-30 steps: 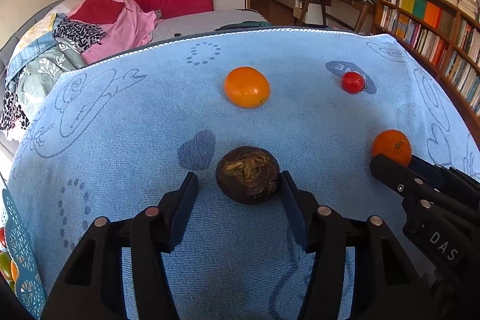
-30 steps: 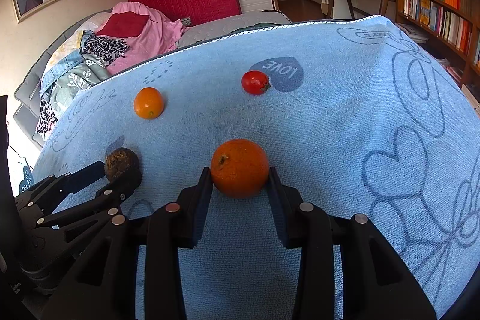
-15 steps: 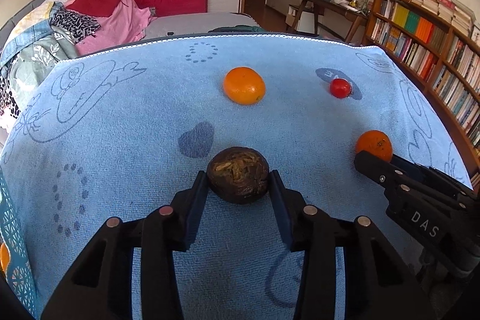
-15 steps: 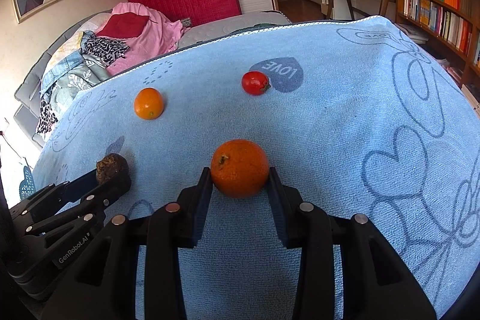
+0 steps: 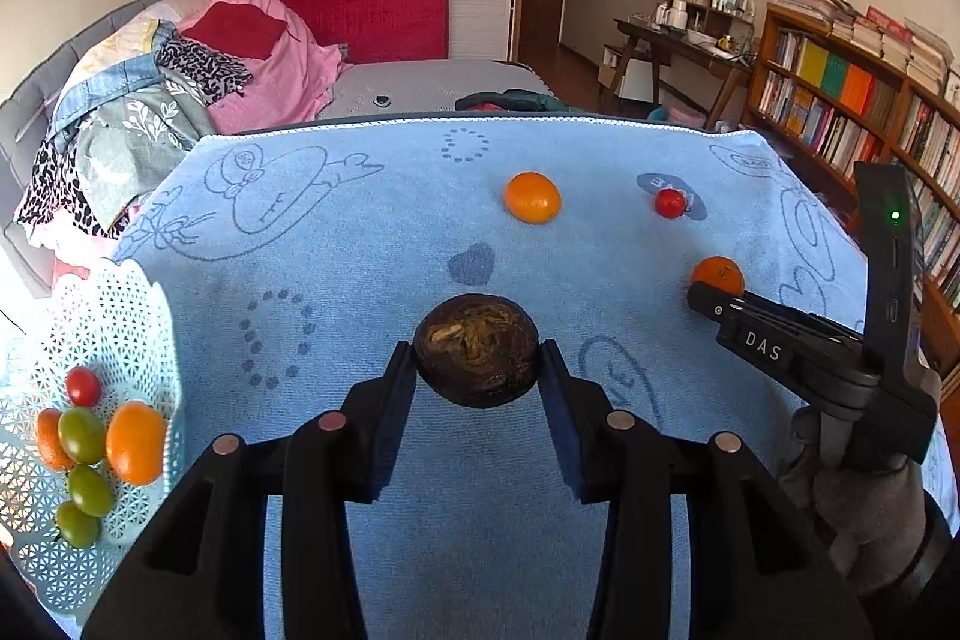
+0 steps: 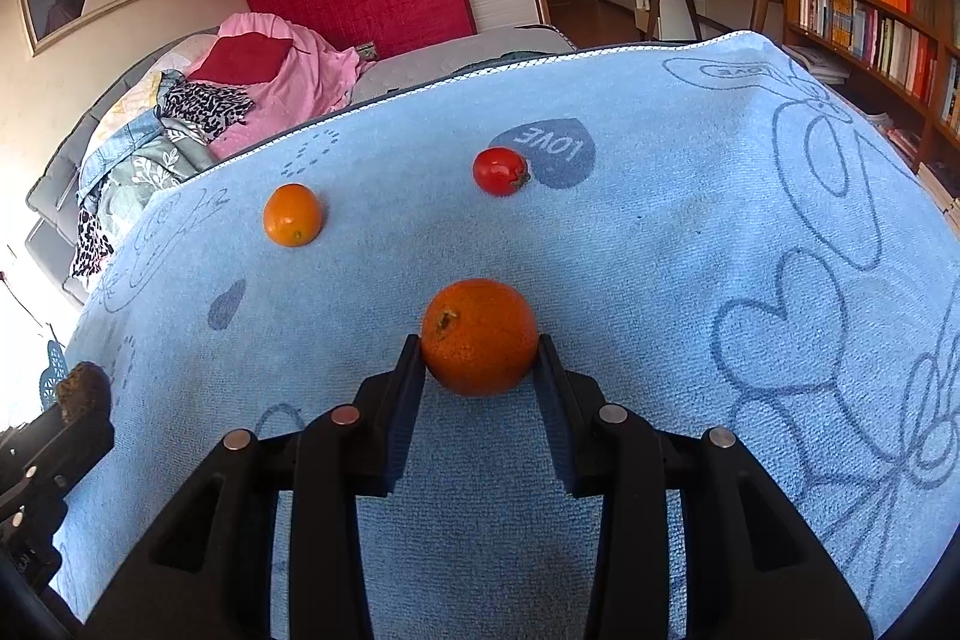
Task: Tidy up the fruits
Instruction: 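Carry both fruits into the basket and open both grippers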
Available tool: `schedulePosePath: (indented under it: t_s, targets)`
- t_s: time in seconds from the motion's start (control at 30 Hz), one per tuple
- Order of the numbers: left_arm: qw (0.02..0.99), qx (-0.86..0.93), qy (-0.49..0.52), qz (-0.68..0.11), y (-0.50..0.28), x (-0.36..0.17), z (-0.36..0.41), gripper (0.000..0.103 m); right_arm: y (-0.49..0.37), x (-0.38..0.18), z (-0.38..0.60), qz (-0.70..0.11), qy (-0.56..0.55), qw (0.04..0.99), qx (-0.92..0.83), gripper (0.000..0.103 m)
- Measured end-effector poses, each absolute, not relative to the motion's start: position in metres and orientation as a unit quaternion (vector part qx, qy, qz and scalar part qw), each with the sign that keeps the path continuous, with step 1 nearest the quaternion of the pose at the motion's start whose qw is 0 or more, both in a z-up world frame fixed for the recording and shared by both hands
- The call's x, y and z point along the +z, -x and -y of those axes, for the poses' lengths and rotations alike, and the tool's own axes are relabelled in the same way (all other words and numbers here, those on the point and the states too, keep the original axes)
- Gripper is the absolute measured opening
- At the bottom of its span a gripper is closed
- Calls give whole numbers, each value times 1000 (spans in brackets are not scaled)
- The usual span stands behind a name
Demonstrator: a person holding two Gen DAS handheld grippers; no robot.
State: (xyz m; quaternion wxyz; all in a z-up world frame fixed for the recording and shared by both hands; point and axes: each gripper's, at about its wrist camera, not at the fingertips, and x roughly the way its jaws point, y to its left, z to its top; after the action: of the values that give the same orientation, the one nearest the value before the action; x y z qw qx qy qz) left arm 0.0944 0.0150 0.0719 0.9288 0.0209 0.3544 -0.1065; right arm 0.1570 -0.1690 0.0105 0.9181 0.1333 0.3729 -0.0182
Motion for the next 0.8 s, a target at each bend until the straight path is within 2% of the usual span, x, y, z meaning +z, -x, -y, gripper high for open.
schedulePosePath:
  t_s: [0.33, 0.8]
  targets:
    - [942, -47, -7, -331, -45, 100, -74, 42, -132, 17, 159, -374, -135, 917, -18, 38]
    - [941, 30, 38, -335, -9, 101, -163, 43, -99, 58, 107, -346, -126, 929, 30, 38]
